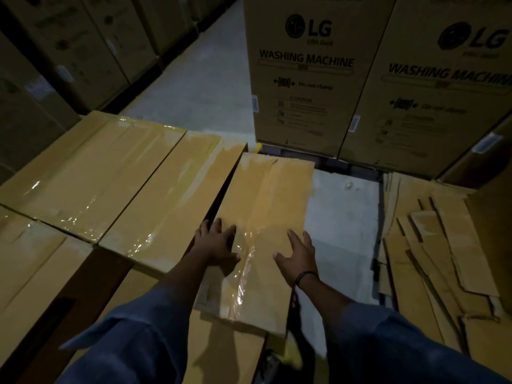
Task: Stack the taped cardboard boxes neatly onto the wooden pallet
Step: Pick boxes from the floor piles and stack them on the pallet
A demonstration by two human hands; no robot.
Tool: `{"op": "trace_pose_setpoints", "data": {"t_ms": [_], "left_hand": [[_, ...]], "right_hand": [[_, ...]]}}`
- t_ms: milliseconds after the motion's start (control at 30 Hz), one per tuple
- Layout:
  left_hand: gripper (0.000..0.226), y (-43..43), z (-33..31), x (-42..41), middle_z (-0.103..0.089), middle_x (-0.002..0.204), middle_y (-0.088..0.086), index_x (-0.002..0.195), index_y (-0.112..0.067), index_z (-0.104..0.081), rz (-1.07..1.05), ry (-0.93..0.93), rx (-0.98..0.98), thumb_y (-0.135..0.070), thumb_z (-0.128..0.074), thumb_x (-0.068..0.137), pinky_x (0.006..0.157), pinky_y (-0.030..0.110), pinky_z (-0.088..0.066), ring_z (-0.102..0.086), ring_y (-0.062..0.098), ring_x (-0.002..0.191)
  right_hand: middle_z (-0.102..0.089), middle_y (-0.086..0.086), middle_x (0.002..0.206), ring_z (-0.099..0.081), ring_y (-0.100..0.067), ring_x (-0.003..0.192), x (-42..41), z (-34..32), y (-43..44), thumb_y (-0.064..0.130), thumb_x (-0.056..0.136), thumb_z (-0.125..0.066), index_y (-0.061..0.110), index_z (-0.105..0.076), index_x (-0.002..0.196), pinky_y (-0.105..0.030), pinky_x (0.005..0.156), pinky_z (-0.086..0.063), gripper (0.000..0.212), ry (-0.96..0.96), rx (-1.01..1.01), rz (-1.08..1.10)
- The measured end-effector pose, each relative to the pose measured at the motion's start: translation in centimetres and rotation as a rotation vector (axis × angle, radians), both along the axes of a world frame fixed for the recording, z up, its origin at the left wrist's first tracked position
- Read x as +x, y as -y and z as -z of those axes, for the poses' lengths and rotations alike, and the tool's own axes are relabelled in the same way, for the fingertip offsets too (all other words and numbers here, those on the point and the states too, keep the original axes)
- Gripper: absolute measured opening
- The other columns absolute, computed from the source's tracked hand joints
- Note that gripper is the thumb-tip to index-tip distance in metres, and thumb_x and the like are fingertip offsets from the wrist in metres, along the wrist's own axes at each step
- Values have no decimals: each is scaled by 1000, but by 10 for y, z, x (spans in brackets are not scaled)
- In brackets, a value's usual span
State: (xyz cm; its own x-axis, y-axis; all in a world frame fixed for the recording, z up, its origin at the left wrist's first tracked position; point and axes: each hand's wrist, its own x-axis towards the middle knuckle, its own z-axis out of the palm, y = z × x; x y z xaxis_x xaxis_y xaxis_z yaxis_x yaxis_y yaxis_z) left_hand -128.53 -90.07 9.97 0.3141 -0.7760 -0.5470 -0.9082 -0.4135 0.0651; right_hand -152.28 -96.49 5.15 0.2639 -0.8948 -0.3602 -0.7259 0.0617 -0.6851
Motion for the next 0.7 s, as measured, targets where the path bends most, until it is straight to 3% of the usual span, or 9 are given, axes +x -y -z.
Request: {"op": "trace_pose_setpoints", "data": {"t_ms": [167, 400, 533, 700], "left_hand": [[124, -29, 7, 3, 28, 168, 10, 159, -51, 12, 25, -49, 62, -66, -78, 76, 122, 64, 4, 24, 50, 150], [152, -59, -14, 24, 42, 160, 11, 155, -49, 24, 134, -18, 201, -55, -94, 60, 119, 70, 7, 30, 53, 146], [158, -76, -13, 25, 42, 159, 15, 154, -45, 29, 126, -23, 235, -49, -97, 58, 119, 71, 6, 29, 56, 145], [167, -78, -12, 22, 47, 154, 17, 153, -40, 33, 129, -19, 270, -50, -99, 52, 119, 71, 3, 34, 54, 142]], "right_hand": [[18, 5, 168, -3, -31, 156, -1, 6, -11, 49, 89, -70, 37, -18, 161, -47, 121, -31, 90, -101, 2, -103], [45, 2, 157, 27, -47, 148, -8, -12, -57, 76, 74, -67, 36, -2, 162, -57, 119, -31, 116, -331, -56, -540], [52, -2, 152, 39, -45, 143, -12, -15, -79, 85, 65, -67, 33, 2, 161, -66, 117, -28, 129, -422, -101, -721], [50, -9, 154, 39, -46, 143, -12, -20, -97, 79, 66, -73, 30, 8, 160, -76, 111, -23, 133, -561, -214, -965]]}}
